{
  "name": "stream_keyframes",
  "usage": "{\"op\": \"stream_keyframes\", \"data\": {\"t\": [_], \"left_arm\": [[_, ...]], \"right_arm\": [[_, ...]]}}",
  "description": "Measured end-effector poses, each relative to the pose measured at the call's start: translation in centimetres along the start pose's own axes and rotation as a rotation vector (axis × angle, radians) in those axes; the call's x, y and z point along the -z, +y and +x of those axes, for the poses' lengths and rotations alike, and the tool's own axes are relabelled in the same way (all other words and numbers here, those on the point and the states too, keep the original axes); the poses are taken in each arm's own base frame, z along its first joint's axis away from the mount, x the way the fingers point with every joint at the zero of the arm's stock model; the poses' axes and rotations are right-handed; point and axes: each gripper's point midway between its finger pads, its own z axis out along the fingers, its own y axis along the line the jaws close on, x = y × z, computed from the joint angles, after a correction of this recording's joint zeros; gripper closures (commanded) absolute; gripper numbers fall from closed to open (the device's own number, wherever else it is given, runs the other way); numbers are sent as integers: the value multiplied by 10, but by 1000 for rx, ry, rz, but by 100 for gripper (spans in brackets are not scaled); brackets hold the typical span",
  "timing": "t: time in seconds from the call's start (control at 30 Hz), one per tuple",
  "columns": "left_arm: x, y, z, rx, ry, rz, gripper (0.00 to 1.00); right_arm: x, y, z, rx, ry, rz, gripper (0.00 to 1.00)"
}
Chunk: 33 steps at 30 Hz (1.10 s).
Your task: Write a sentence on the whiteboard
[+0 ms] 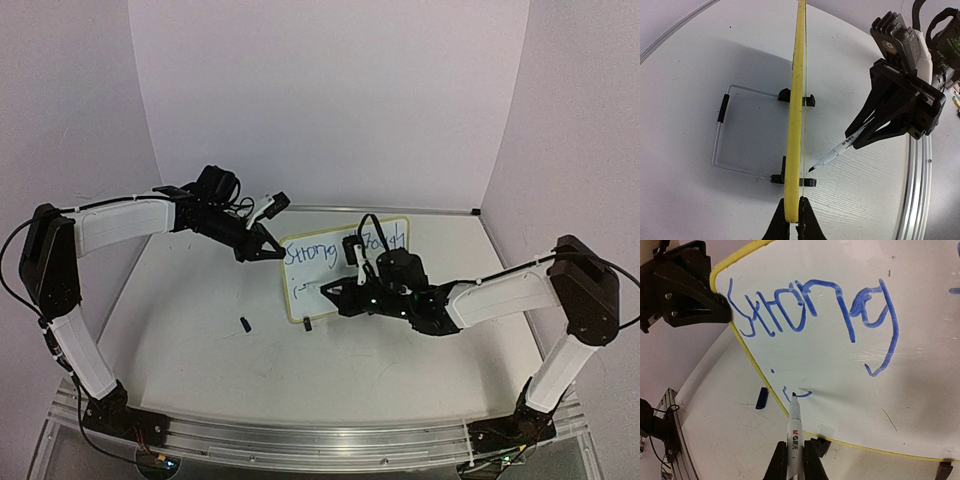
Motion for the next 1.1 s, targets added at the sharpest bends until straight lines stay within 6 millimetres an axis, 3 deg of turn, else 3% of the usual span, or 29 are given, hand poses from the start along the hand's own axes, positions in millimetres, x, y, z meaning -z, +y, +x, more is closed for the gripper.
{"op": "stream_keyframes", "data": {"t": [0.47, 0.87, 1.1], "left_arm": [[0, 0, 0, 0, 0, 0, 100], [0, 0, 0, 1, 0, -1, 100], [0, 0, 0, 1, 0, -1, 100]], "right_arm": [[-3, 1, -19, -1, -55, 14, 100], [-5, 0, -15, -14, -43, 17, 100], [-9, -6, 1, -40, -1, 23, 100]]}}
